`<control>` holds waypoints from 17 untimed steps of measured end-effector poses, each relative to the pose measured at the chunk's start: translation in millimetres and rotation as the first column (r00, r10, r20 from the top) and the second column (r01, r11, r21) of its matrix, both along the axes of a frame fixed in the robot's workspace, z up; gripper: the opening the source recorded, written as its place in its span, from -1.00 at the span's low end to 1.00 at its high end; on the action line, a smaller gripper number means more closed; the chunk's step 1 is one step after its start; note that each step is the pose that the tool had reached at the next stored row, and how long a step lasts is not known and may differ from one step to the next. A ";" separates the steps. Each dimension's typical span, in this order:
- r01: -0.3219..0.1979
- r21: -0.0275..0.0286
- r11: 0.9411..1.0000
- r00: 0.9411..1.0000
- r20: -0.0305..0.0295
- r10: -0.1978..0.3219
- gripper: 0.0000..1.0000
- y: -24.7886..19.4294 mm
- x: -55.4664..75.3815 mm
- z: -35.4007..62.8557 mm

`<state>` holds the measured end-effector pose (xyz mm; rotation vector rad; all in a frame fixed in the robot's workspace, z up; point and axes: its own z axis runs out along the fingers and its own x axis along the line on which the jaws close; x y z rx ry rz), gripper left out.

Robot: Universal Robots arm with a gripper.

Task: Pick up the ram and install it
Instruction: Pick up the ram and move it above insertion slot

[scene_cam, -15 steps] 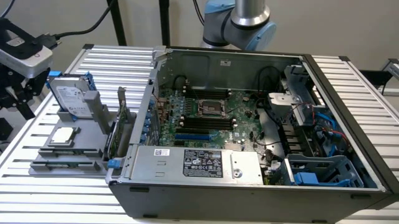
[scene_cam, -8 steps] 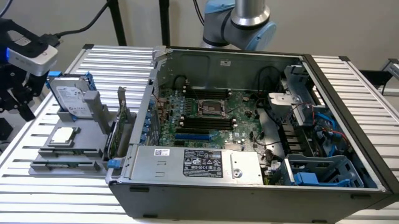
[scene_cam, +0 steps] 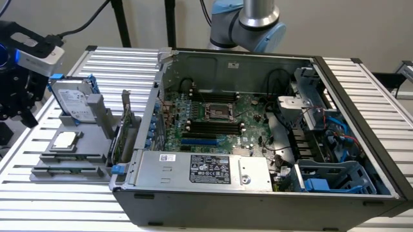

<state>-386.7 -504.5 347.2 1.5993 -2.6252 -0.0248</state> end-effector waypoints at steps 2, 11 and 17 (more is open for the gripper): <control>-0.037 0.000 0.999 0.999 0.000 0.037 -0.79 0.0 0.0 -1.8; -0.200 0.000 0.980 0.980 0.000 0.200 -0.79 0.0 0.0 -10.2; -0.305 0.000 0.952 0.952 0.001 0.305 -0.79 0.0 0.0 -15.4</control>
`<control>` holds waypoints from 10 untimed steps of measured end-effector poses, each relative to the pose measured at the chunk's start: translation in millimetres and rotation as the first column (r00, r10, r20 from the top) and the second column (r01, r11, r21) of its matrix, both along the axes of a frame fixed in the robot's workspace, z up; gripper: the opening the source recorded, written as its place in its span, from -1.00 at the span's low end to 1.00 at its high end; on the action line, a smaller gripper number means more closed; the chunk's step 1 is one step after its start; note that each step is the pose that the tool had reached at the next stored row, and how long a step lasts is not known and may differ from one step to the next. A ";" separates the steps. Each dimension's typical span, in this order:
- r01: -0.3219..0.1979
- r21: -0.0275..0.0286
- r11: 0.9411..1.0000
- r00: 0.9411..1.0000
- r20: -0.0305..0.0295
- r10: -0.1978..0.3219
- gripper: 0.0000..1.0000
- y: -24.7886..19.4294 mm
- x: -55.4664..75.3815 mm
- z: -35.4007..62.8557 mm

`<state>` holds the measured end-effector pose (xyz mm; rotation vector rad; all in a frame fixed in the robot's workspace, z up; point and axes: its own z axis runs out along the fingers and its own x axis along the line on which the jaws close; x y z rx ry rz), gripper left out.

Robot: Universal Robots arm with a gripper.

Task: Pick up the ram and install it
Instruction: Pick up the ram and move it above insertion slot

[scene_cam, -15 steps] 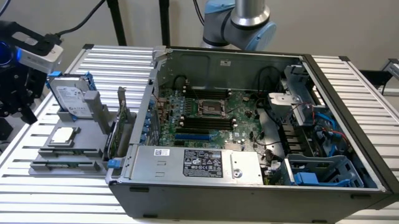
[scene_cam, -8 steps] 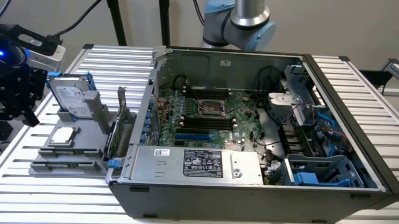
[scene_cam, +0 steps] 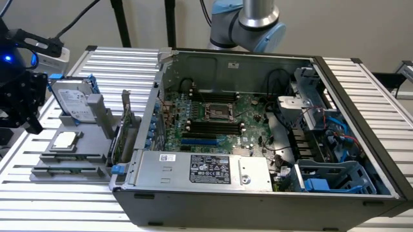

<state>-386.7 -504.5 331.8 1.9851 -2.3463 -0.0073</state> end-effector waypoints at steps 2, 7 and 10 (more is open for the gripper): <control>-0.034 0.000 0.999 0.999 0.001 0.034 -0.79 0.0 0.0 -1.2; -0.097 0.007 0.995 0.995 0.012 0.097 -0.79 0.0 0.0 -3.1; -0.121 0.026 0.992 0.993 0.021 0.120 -0.79 0.0 -0.1 -3.3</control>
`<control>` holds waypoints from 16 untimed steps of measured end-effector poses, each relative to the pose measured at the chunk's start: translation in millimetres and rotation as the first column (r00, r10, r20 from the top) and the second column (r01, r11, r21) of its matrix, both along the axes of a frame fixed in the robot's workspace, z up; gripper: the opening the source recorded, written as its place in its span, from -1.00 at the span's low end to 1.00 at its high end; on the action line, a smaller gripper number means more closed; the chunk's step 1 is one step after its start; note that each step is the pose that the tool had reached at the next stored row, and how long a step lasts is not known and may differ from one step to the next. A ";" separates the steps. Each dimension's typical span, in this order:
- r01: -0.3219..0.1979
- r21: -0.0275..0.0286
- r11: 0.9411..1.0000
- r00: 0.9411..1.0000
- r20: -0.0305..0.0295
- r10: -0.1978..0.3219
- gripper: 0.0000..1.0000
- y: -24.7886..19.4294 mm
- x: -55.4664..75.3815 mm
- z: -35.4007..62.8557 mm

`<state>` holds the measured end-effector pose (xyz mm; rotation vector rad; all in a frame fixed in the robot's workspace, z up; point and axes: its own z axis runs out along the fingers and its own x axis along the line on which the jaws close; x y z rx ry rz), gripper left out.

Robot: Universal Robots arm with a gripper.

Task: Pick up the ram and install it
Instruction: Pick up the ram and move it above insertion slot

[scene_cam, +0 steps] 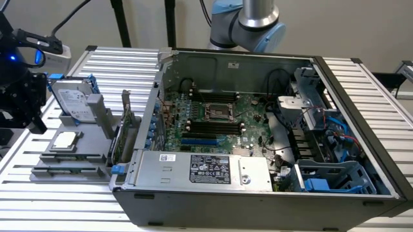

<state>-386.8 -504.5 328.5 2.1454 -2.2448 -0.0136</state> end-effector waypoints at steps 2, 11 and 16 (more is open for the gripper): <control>-0.009 0.020 1.000 1.000 0.002 0.009 -0.79 0.0 0.0 -0.3; -0.010 0.029 1.000 1.000 0.002 0.010 -0.40 -0.6 0.4 -6.6; -0.011 0.029 1.000 1.000 0.002 0.011 -0.27 -2.5 0.4 -15.6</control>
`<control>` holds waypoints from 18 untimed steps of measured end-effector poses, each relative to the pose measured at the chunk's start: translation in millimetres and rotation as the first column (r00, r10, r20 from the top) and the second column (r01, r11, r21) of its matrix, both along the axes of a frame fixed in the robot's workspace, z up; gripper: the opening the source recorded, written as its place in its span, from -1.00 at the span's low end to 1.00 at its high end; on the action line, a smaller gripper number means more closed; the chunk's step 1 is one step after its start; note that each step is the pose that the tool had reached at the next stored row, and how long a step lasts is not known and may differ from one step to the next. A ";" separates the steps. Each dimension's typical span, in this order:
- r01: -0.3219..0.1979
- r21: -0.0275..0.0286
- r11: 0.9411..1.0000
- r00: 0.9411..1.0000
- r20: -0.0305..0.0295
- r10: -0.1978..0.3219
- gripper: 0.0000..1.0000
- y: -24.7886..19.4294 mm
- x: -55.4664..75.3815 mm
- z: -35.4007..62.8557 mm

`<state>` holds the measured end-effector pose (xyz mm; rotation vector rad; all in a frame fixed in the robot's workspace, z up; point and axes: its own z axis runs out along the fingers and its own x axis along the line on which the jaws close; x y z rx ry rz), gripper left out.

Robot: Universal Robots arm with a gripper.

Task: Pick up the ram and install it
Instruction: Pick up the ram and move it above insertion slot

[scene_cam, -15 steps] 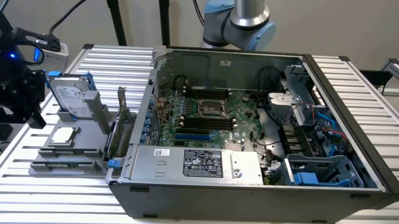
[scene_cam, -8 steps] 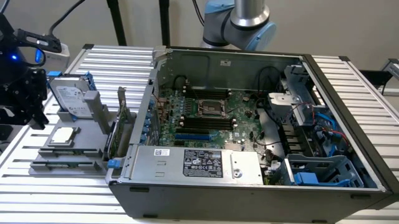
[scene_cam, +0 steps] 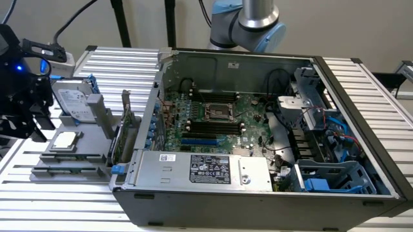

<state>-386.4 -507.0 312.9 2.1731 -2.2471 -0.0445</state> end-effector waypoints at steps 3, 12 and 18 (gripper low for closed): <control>-0.002 0.000 1.000 1.000 0.000 0.002 -0.27 -0.6 0.1 -5.5; -0.014 0.000 1.000 1.000 0.000 0.014 -0.27 -2.3 1.6 -22.0; -0.023 0.000 1.000 1.000 -0.001 0.023 -0.27 -4.0 2.3 -32.8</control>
